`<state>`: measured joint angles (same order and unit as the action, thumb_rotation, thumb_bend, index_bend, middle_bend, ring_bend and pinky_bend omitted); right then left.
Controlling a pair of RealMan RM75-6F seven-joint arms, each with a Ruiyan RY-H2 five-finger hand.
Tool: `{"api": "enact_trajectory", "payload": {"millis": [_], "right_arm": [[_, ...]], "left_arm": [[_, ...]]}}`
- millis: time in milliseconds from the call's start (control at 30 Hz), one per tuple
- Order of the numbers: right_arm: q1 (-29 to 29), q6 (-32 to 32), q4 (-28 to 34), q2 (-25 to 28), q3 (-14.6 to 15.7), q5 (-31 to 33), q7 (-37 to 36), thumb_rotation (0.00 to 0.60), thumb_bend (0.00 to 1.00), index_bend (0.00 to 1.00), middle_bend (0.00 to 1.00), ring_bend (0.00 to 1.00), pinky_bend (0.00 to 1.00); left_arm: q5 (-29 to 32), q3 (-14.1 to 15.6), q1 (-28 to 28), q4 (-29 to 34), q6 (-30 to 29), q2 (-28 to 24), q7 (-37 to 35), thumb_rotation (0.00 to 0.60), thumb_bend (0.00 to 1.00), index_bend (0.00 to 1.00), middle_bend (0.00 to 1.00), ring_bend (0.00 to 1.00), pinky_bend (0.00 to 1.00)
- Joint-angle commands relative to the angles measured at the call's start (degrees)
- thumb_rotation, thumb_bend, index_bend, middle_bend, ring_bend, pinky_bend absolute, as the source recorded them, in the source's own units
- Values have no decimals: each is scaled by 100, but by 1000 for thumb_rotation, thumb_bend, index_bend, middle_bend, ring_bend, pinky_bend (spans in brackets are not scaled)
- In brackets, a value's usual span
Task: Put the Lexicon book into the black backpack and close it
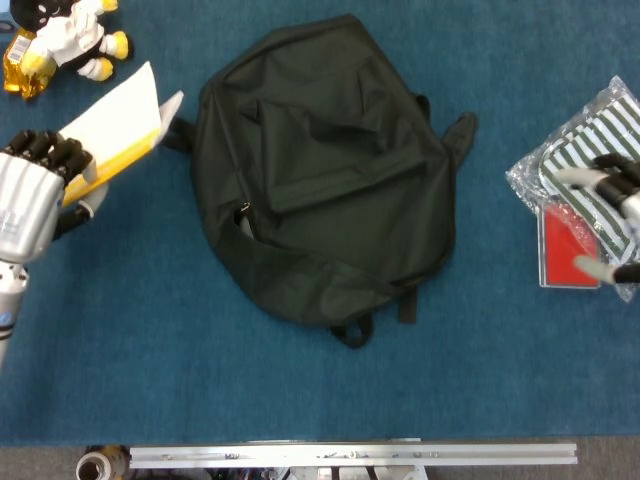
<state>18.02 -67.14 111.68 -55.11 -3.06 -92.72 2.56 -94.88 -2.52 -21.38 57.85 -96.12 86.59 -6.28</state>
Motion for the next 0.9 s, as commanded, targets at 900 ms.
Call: {"api": "enact_trajectory", "payload": {"millis": [900], "right_arm": [[1544, 1683, -1001, -2243, -79, 873, 1950, 600, 102, 247, 352, 203, 318]], "left_arm": [[-884, 293, 303, 561, -668, -487, 380, 600, 363, 634, 612, 487, 519]]}}
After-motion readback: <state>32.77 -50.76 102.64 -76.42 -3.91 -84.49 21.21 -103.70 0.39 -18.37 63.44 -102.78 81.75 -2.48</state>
